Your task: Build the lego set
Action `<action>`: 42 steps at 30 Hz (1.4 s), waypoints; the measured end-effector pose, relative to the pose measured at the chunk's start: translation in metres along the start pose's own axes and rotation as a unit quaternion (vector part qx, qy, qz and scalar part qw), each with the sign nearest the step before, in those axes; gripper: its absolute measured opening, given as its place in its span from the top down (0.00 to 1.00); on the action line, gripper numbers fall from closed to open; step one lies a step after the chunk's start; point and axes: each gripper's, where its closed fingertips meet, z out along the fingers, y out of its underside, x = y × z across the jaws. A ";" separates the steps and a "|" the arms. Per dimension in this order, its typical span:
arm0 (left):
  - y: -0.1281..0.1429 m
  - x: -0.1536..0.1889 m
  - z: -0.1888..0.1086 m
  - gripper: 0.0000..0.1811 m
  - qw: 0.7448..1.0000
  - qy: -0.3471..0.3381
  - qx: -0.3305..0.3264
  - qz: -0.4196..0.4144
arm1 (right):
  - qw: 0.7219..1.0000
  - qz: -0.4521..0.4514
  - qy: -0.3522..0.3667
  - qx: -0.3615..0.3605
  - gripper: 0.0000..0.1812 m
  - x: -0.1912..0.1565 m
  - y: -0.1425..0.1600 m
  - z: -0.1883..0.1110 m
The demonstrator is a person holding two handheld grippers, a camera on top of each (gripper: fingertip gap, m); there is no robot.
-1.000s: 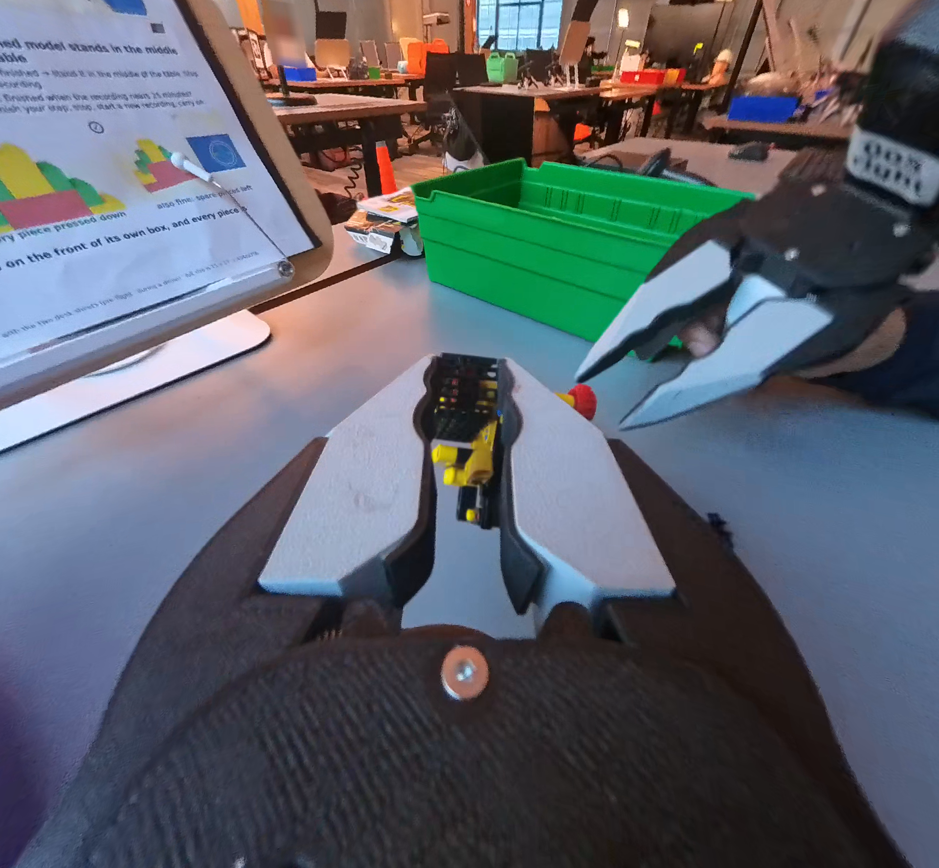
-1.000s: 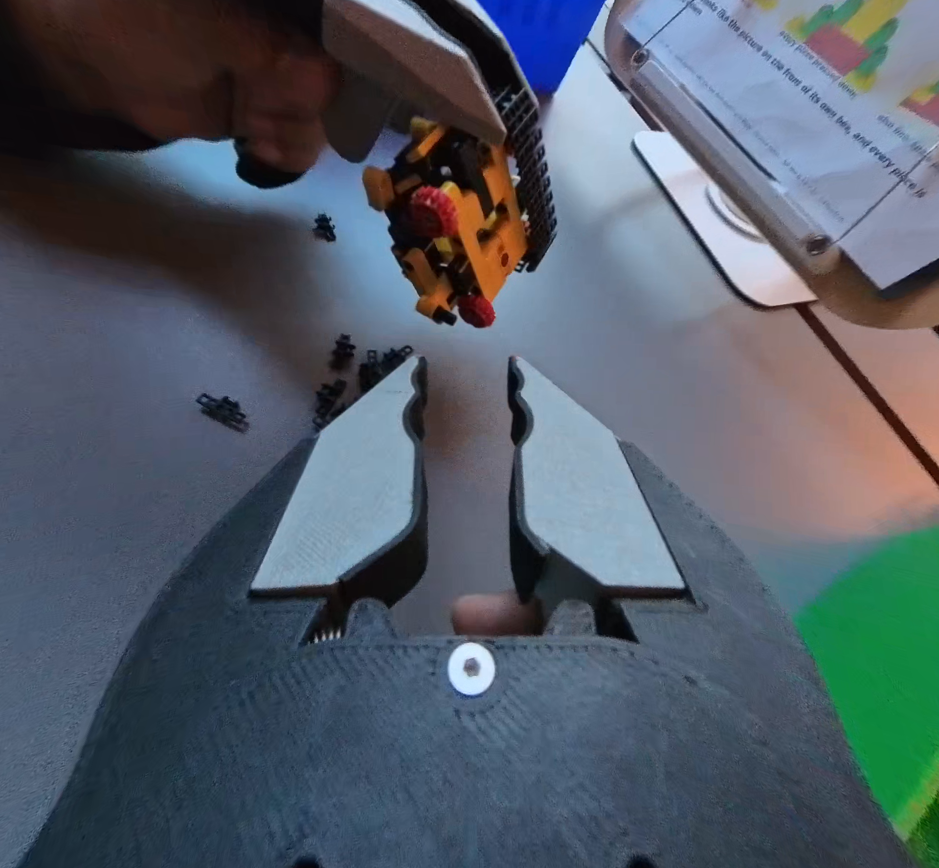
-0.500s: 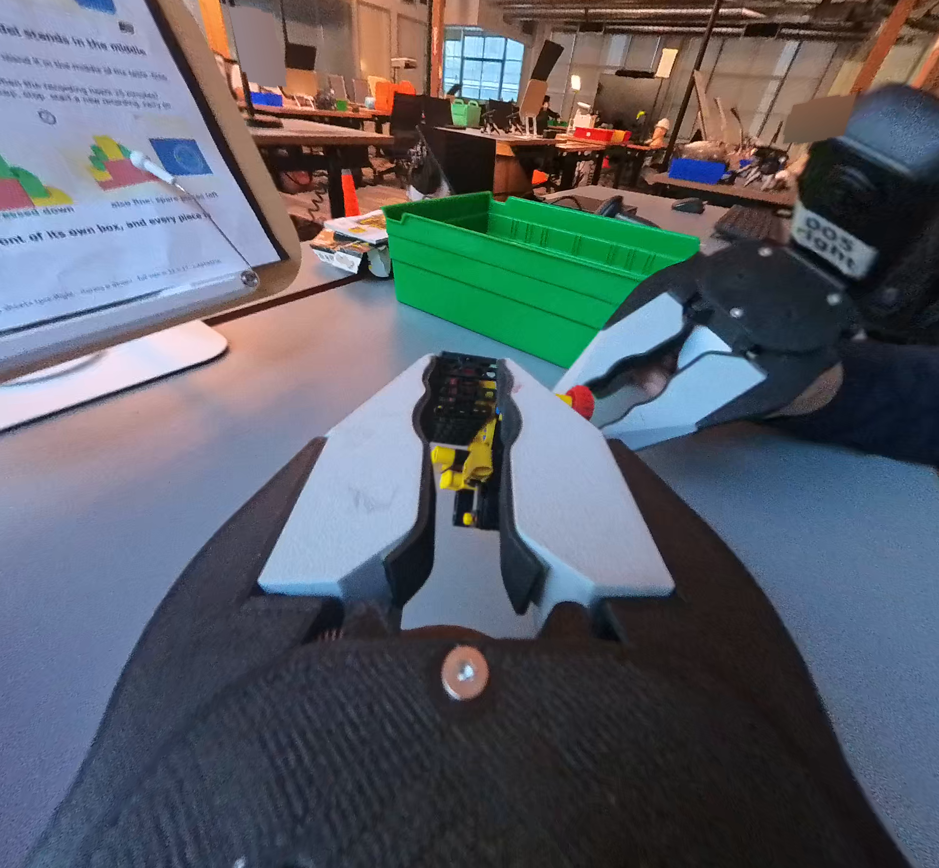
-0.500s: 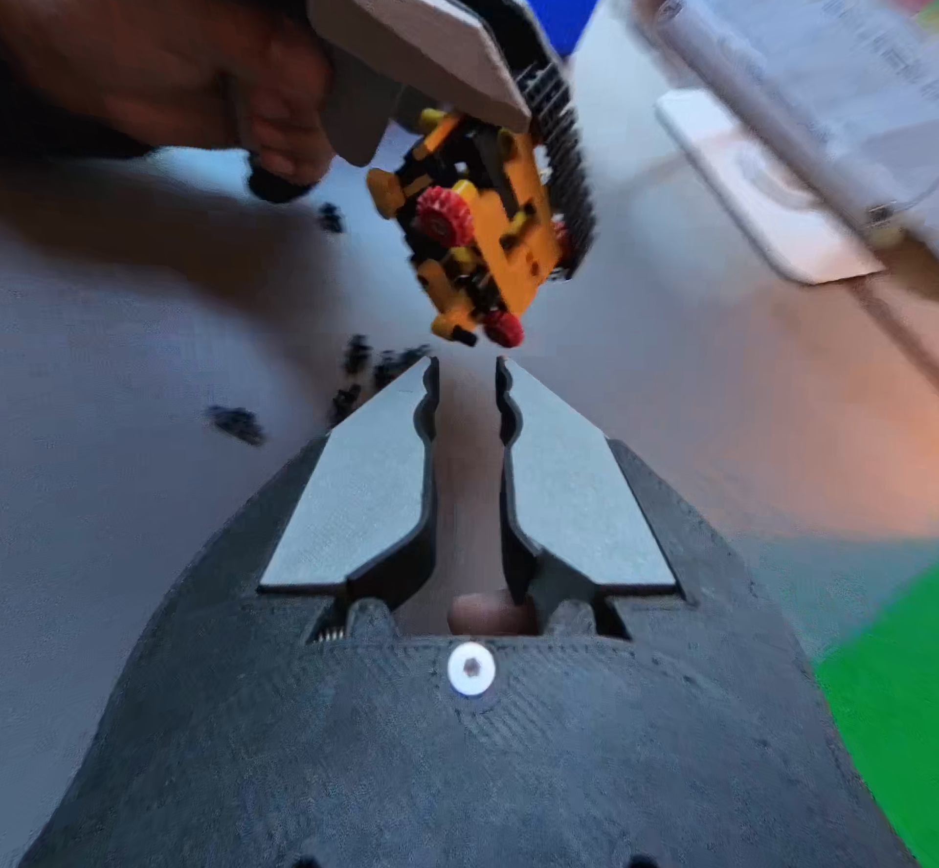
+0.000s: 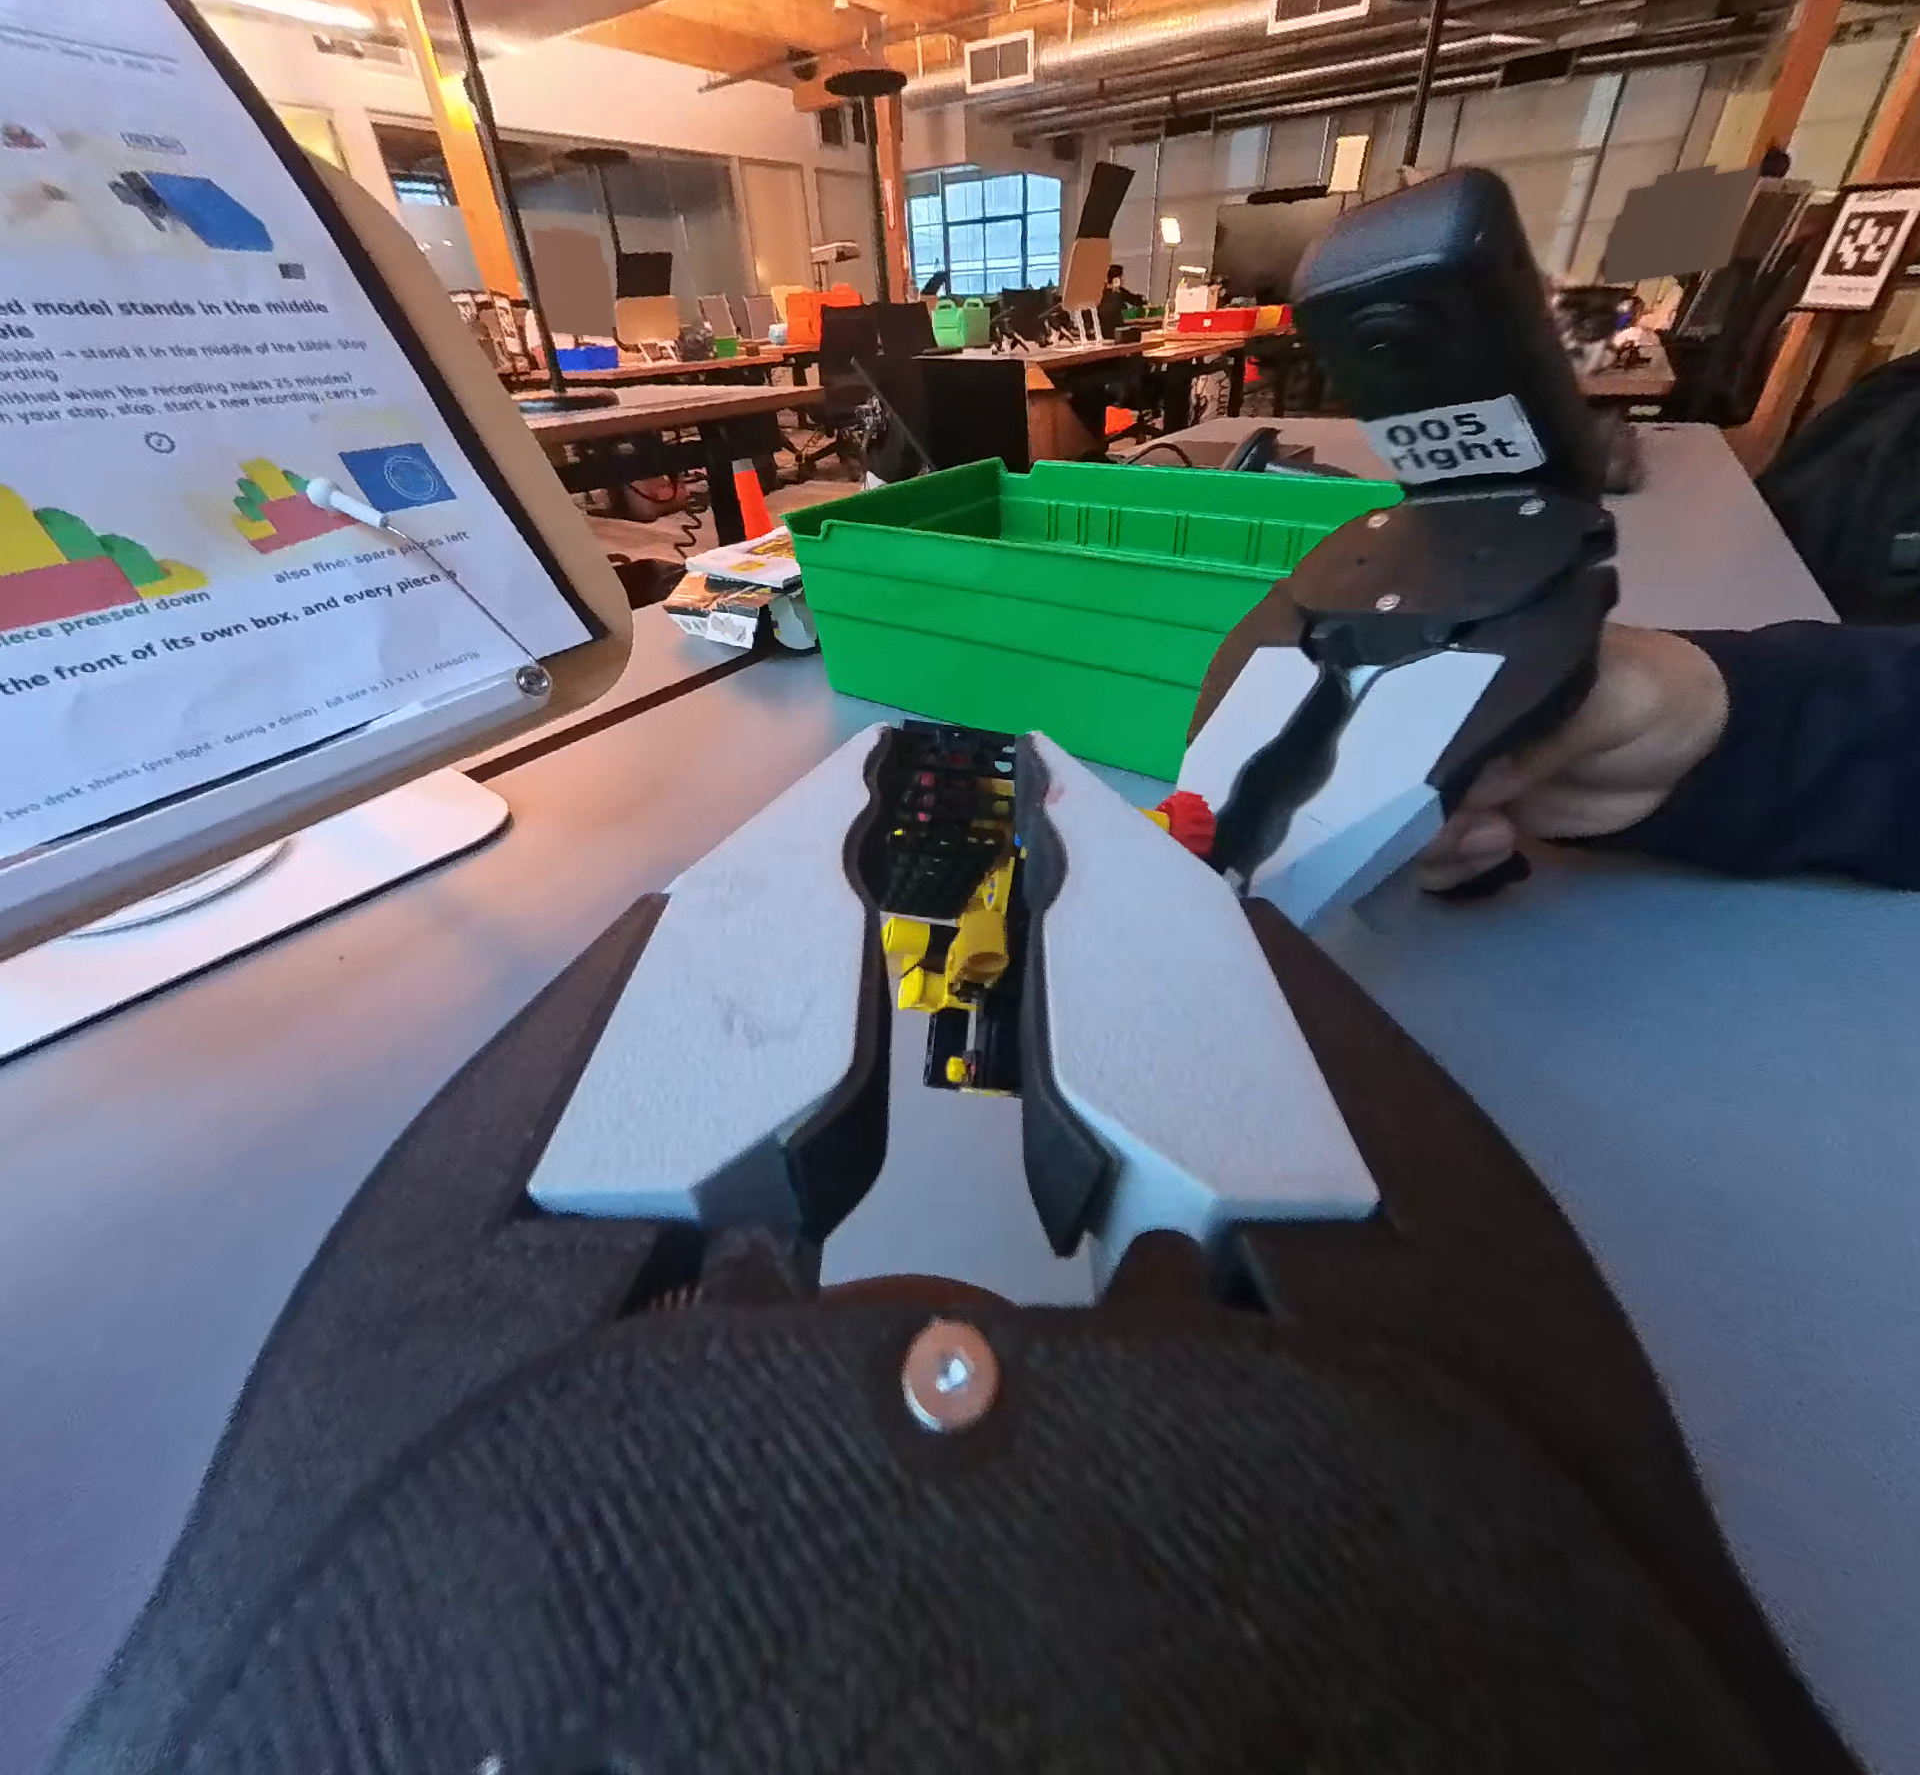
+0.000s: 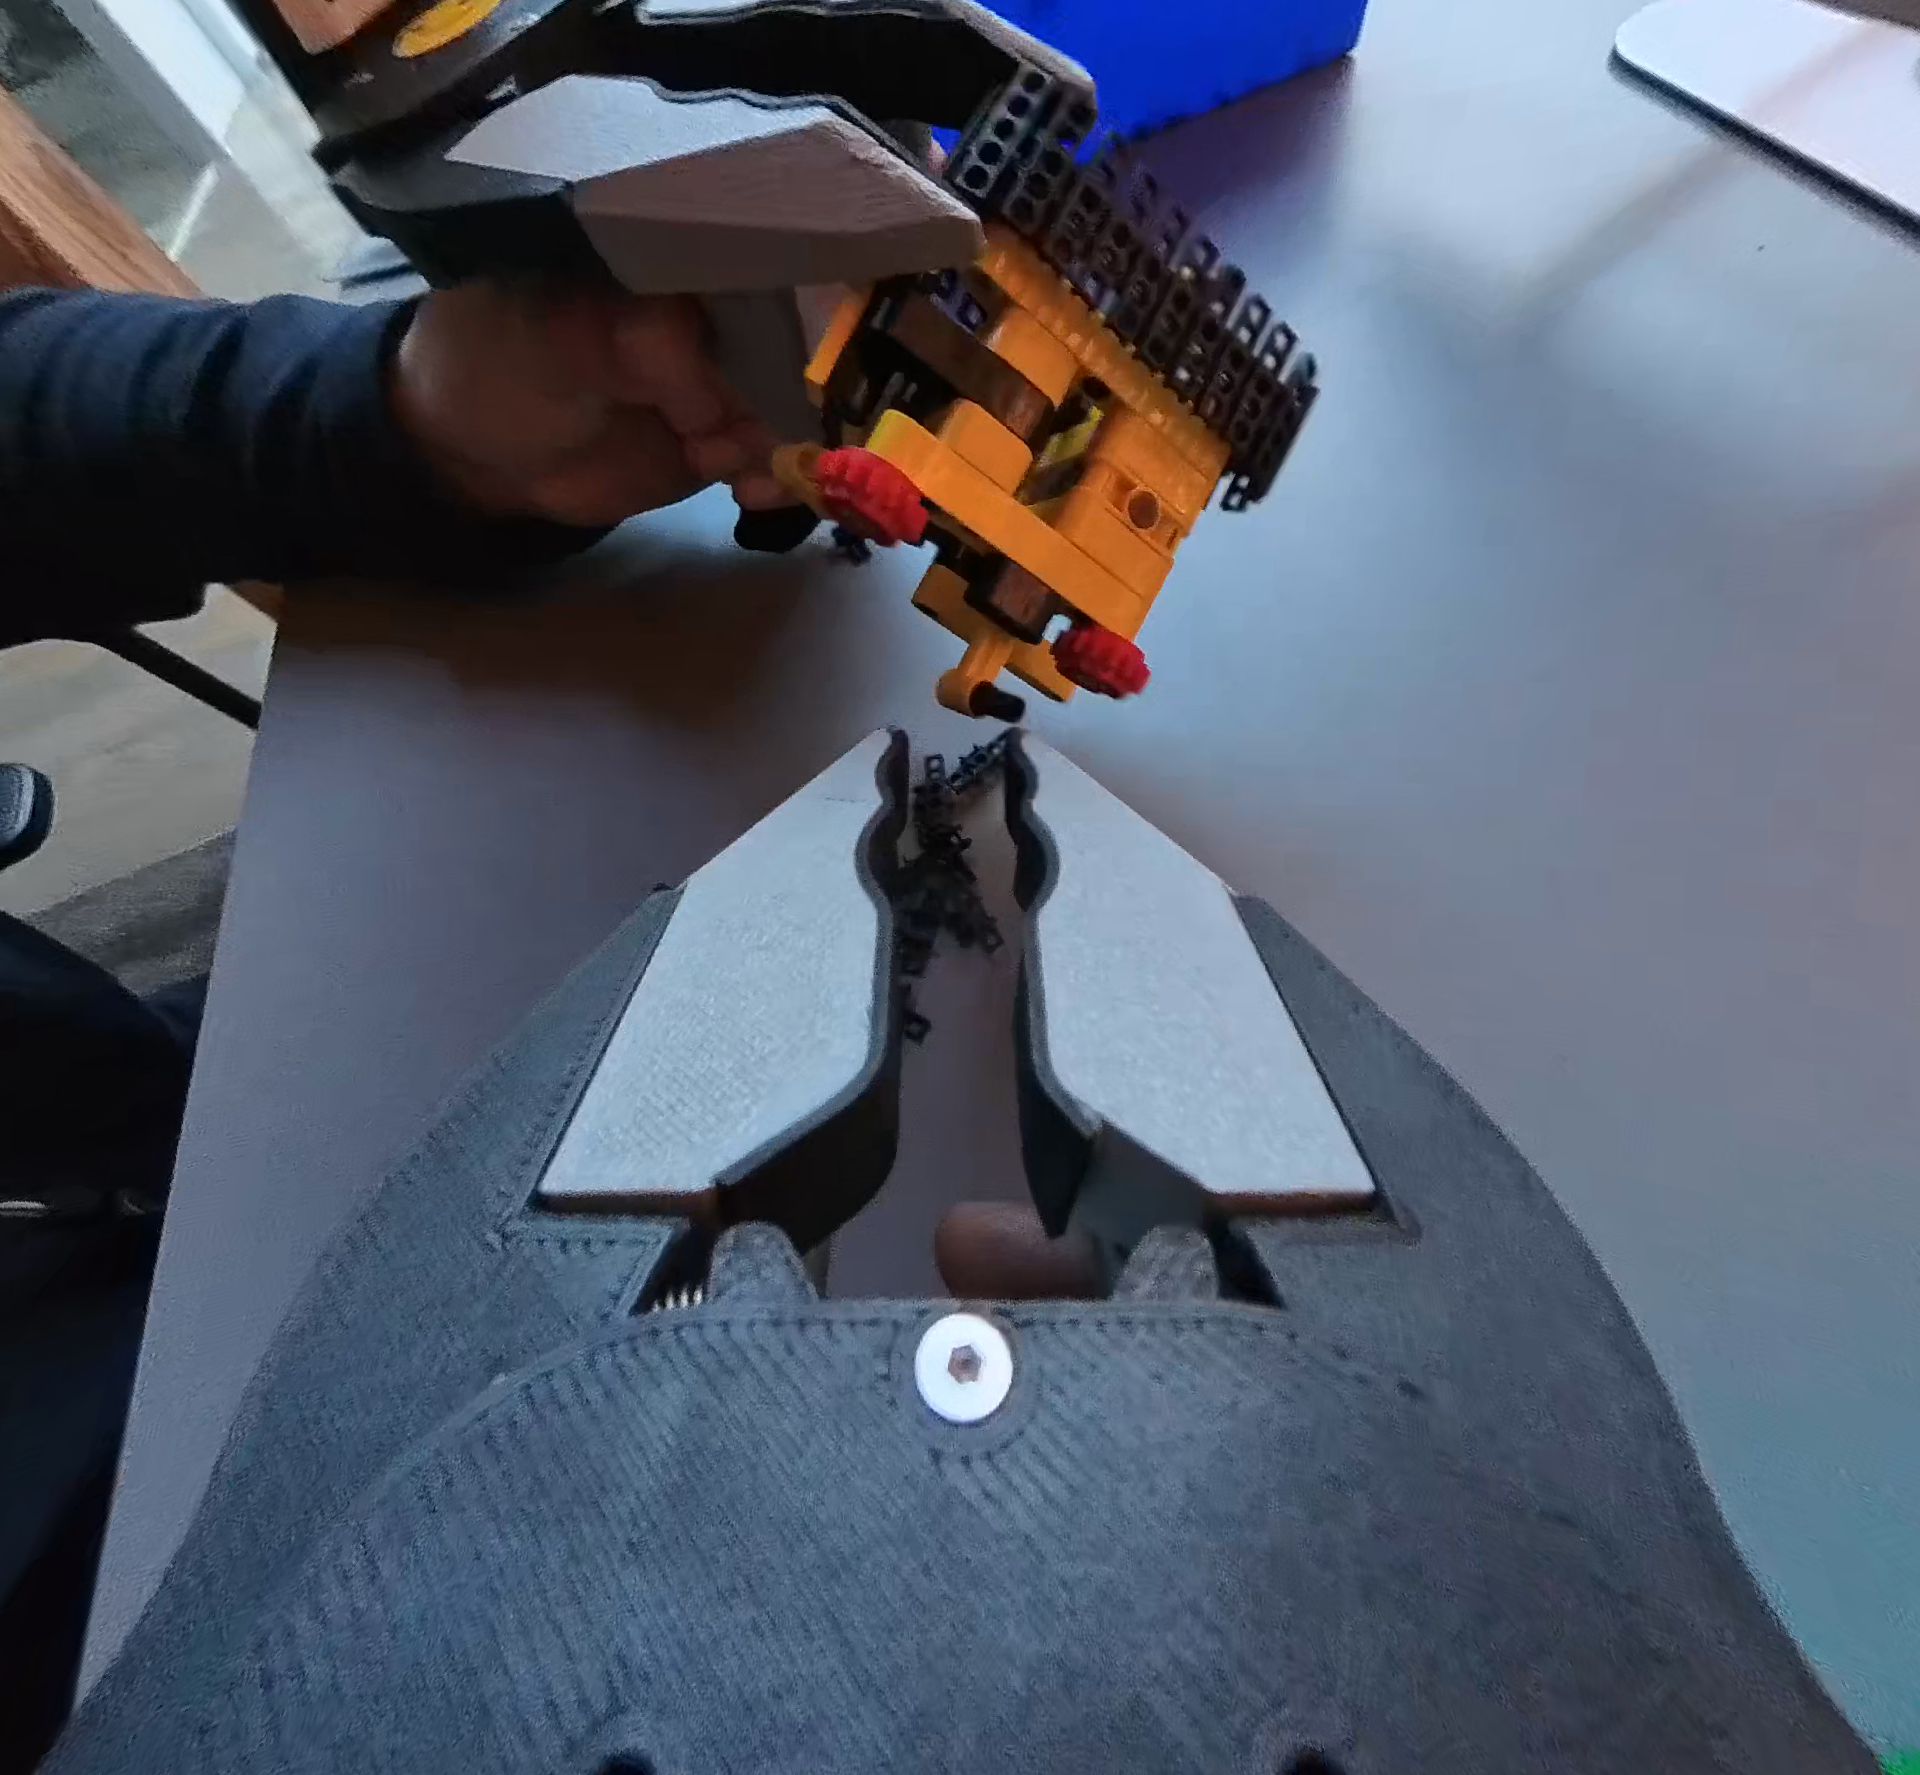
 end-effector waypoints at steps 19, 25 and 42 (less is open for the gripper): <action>0.021 -0.008 0.000 0.89 0.993 -0.039 -0.088 0.074 | 0.998 0.048 0.018 0.040 0.98 0.015 -0.011 -0.013; 0.020 0.016 -0.002 0.85 0.983 -0.011 -0.108 0.146 | 0.997 0.062 0.042 0.036 0.99 0.022 -0.009 -0.014; 0.064 0.052 0.016 1.00 0.960 0.012 -0.217 0.176 | 0.978 0.181 -0.028 0.099 1.00 0.013 -0.026 -0.012</action>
